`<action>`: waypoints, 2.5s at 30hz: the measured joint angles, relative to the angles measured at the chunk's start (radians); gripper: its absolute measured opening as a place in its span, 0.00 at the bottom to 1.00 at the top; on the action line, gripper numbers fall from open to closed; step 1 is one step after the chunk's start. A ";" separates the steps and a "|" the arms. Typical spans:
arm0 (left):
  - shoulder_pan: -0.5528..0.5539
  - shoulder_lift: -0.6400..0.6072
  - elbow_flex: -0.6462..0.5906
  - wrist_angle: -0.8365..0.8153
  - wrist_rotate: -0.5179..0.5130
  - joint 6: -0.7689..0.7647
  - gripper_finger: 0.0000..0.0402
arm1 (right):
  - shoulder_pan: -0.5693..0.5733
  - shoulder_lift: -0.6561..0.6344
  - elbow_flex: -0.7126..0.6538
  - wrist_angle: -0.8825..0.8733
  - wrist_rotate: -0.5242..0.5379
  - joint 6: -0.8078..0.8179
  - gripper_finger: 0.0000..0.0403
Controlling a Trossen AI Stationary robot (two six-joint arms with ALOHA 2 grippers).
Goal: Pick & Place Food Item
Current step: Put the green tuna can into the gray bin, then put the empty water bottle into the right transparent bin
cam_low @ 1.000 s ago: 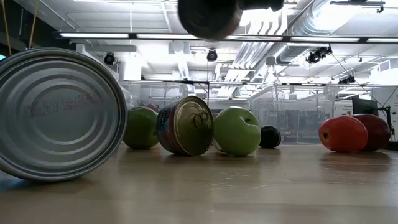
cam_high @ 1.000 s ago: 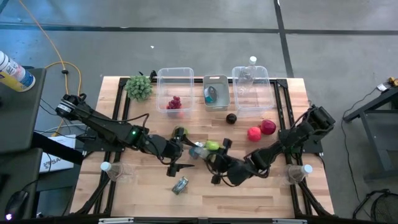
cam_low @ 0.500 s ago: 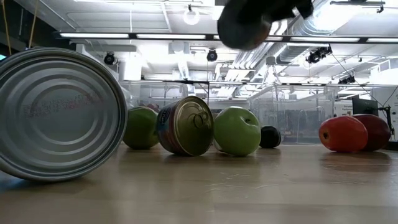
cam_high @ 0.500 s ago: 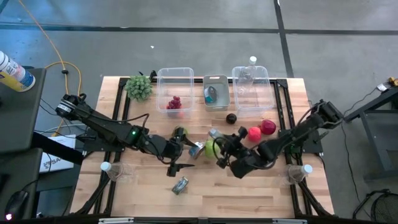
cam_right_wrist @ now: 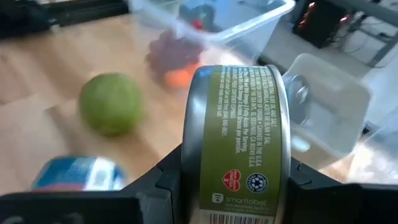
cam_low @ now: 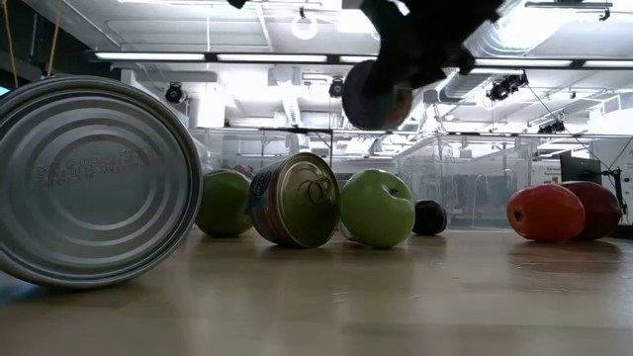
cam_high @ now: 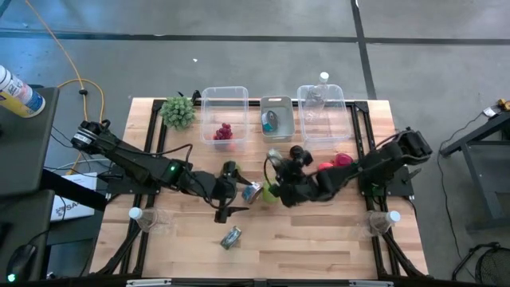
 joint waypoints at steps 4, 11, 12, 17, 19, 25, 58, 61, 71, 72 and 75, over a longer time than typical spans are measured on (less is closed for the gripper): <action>0.003 0.000 0.000 0.000 0.000 -0.027 0.88 | -0.111 -0.005 0.002 0.148 -0.029 -0.119 0.32; -0.020 -0.018 0.000 0.001 0.001 -0.120 0.88 | -0.290 -0.004 0.002 0.209 -0.114 -0.167 0.32; -0.025 -0.019 0.000 0.003 0.002 -0.118 0.88 | -0.308 -0.004 0.002 0.188 -0.109 -0.142 0.32; -0.041 -0.022 0.000 0.000 0.003 -0.085 0.88 | -0.375 0.025 0.002 0.142 -0.134 -0.115 0.32; -0.041 -0.023 0.000 0.000 0.003 -0.096 0.88 | -0.383 0.040 0.001 0.142 -0.133 -0.097 0.32; -0.042 -0.023 0.000 -0.001 0.003 -0.112 0.88 | -0.433 0.062 0.001 0.156 -0.138 -0.089 0.32; -0.049 -0.022 0.000 -0.019 0.002 -0.172 0.87 | -0.249 0.035 0.002 0.299 -0.204 -0.284 0.57; -0.044 -0.021 -0.001 -0.073 0.002 -0.123 0.87 | -0.187 0.038 0.001 0.293 -0.210 -0.263 0.54; 0.021 -0.021 -0.001 -0.111 -0.001 -0.056 0.87 | -0.015 0.059 0.002 0.331 -0.194 -0.171 0.46; 0.021 -0.021 -0.001 -0.123 0.000 -0.048 0.87 | 0.001 0.060 0.001 0.341 -0.187 -0.172 0.45; 0.020 -0.021 -0.001 -0.146 0.003 -0.052 0.87 | 0.031 0.059 0.001 0.387 -0.188 -0.180 0.42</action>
